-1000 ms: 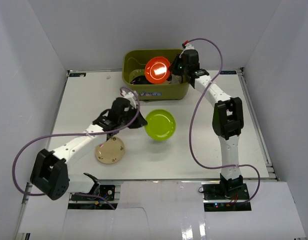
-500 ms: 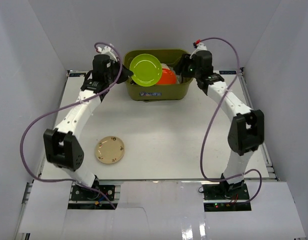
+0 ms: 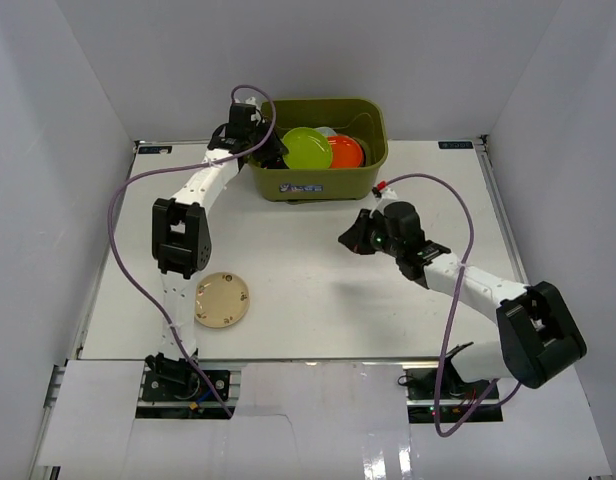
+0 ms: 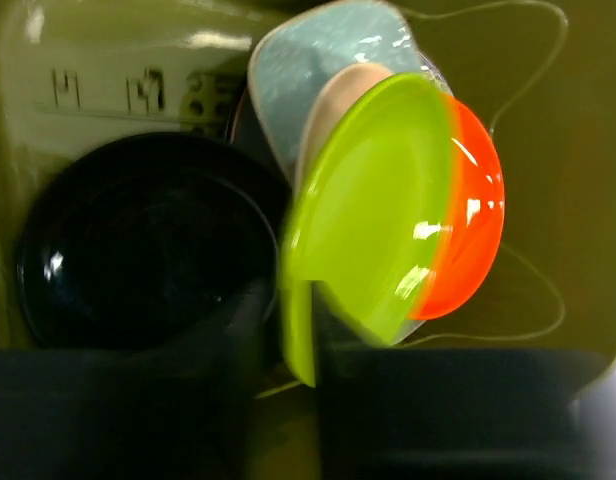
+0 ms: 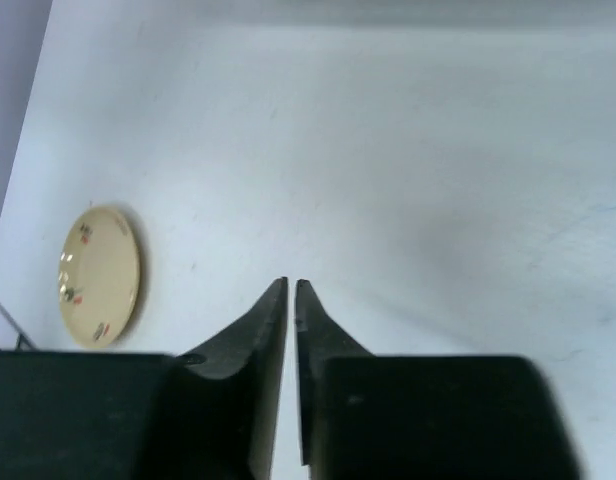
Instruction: Place the plates into the plastic bin on the countertop
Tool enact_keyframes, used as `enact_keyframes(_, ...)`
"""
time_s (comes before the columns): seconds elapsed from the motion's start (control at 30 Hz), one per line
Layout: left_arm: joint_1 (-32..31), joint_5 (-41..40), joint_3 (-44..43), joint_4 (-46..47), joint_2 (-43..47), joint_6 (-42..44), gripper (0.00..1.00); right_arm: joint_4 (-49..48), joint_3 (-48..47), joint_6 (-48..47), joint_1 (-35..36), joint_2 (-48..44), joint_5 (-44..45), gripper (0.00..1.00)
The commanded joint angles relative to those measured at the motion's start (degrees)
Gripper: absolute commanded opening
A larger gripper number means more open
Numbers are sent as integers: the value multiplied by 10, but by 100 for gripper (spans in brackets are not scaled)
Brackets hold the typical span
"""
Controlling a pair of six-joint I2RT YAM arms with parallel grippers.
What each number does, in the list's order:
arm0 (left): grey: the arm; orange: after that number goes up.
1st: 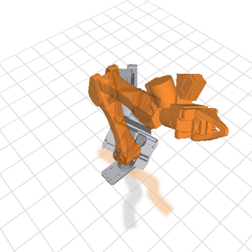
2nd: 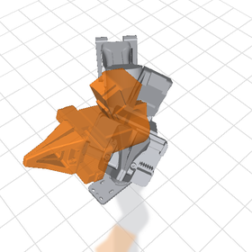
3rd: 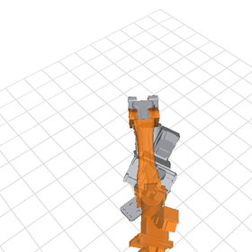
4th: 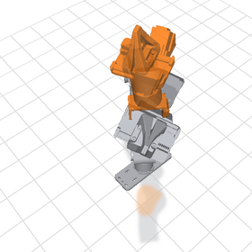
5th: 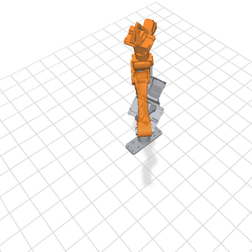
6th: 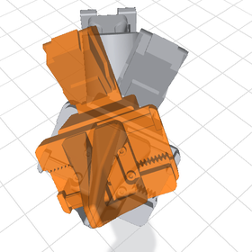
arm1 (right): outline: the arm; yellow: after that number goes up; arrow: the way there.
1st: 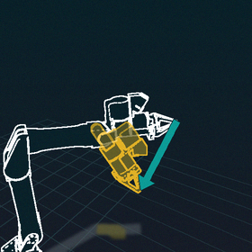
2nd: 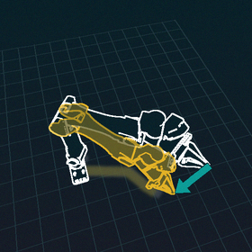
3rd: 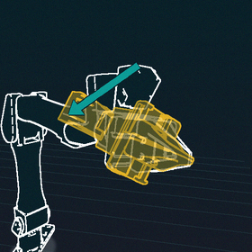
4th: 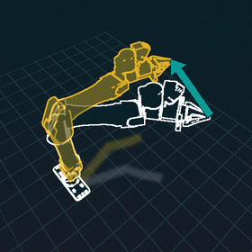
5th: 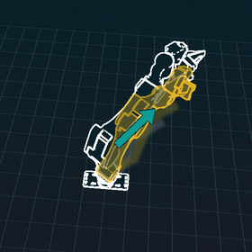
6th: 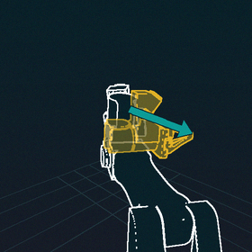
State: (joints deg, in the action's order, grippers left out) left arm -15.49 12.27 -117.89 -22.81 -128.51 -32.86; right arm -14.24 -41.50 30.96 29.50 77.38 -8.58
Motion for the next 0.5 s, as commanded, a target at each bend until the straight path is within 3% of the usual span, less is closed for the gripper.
enact_keyframes(0.0,1,2,-38,-12,33,11,44,-54,-10,10,58,-2,7,19)
enact_keyframes(0.1,1,2,-23,-11,75,20,83,-77,-26,47,113,73,-1,44)
enact_keyframes(0.13,0,5,-11,-11,91,24,88,-86,-31,59,123,89,-1,48)
enact_keyframes(0.2,1,4,13,-9,132,33,94,-119,-42,93,152,134,-2,59)
enact_keyframes(0.27,1,1,91,5,220,37,98,-136,-57,110,173,167,-13,68)
enact_keyframes(0.47,-2,-1,441,127,519,25,98,-183,-140,184,233,311,-72,71)
